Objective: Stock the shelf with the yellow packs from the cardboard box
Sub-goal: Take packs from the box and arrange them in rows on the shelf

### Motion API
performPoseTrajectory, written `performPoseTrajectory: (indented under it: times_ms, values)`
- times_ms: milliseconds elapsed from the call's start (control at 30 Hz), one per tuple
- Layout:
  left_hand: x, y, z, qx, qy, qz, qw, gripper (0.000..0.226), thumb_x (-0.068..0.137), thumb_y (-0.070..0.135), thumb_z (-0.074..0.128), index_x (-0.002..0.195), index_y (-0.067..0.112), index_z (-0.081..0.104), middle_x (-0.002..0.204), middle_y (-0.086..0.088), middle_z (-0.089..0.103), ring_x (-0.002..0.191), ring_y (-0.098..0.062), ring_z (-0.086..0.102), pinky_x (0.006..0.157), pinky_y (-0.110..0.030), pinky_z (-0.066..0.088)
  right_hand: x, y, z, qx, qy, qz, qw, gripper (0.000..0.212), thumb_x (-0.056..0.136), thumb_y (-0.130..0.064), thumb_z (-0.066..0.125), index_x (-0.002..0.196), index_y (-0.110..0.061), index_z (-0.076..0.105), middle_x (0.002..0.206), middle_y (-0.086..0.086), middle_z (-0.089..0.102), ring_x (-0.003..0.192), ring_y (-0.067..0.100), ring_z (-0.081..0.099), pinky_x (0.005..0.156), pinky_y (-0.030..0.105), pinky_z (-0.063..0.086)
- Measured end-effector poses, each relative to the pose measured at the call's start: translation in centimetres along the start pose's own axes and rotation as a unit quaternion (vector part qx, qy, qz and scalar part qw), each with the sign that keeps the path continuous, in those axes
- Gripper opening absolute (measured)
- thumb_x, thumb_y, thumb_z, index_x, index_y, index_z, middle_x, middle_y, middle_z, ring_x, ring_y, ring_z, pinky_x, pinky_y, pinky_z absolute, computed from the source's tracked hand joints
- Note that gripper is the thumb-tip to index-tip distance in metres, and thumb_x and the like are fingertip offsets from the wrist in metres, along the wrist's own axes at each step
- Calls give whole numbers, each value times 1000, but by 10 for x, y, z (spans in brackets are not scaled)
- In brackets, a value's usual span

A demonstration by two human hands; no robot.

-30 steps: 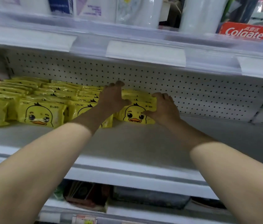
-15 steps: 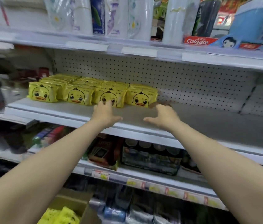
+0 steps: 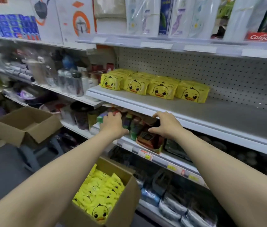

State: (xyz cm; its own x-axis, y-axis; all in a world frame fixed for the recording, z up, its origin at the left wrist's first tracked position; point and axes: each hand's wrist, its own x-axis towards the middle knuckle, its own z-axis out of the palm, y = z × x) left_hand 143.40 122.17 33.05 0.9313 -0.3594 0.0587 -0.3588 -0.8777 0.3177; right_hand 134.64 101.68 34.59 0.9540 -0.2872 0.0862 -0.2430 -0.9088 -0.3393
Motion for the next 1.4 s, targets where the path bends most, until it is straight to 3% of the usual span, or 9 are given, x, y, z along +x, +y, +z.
performPoseTrajectory:
  times_ms: [267, 500, 667, 833, 1000, 1233, 1400]
  values:
    - [16, -97, 11, -1, -18, -69, 997, 75, 80, 52, 71, 140, 19, 38, 141, -9, 38, 132, -33, 34, 98, -47, 44, 45, -74, 70, -13, -70, -59, 996, 64, 78, -48, 75, 132, -24, 50, 128, 5, 54, 119, 26, 50, 95, 41, 48]
    - [75, -202, 58, 4, -89, -87, 992, 65, 79, 47, 70, 131, 18, 45, 136, -10, 43, 127, -34, 38, 97, -47, 45, 112, -118, 173, -12, -169, -30, 985, 67, 81, -49, 75, 137, -23, 48, 138, 6, 52, 126, 28, 49, 97, 43, 48]
    - [124, -284, 107, 12, -172, -65, 983, 69, 79, 49, 72, 134, 16, 45, 138, -13, 43, 129, -37, 39, 95, -47, 45, 150, -142, 257, 6, -229, 26, 973, 67, 80, -46, 77, 135, -19, 52, 136, 8, 57, 123, 28, 54, 98, 39, 48]
    - [160, -354, 163, 9, -255, -45, 966, 73, 78, 52, 73, 135, 14, 47, 151, -14, 33, 138, -32, 34, 107, -43, 39, 161, -152, 343, 37, -314, 101, 943, 69, 80, -46, 77, 138, -19, 51, 140, 7, 56, 127, 29, 54, 102, 38, 46]
    - [169, -401, 228, 3, -324, -53, 945, 71, 81, 49, 73, 139, 18, 45, 139, -15, 41, 130, -34, 40, 106, -44, 39, 153, -143, 423, 77, -376, 187, 904, 65, 83, -45, 76, 138, -22, 51, 142, 5, 55, 128, 26, 53, 99, 31, 43]
    - [191, -434, 300, -22, -296, 42, 954, 63, 85, 41, 71, 139, 20, 48, 148, -11, 39, 134, -32, 34, 107, -45, 37, 150, -119, 500, 181, -335, 312, 871, 62, 86, -48, 73, 137, -19, 55, 140, 7, 57, 128, 25, 53, 98, 33, 45]
    - [213, -437, 336, 22, -260, 122, 958, 68, 85, 38, 71, 143, 19, 41, 145, -10, 39, 132, -30, 36, 106, -44, 37, 134, -96, 522, 233, -336, 385, 827, 44, 83, -50, 75, 115, -21, 67, 122, 0, 67, 116, 21, 60, 99, 37, 48]
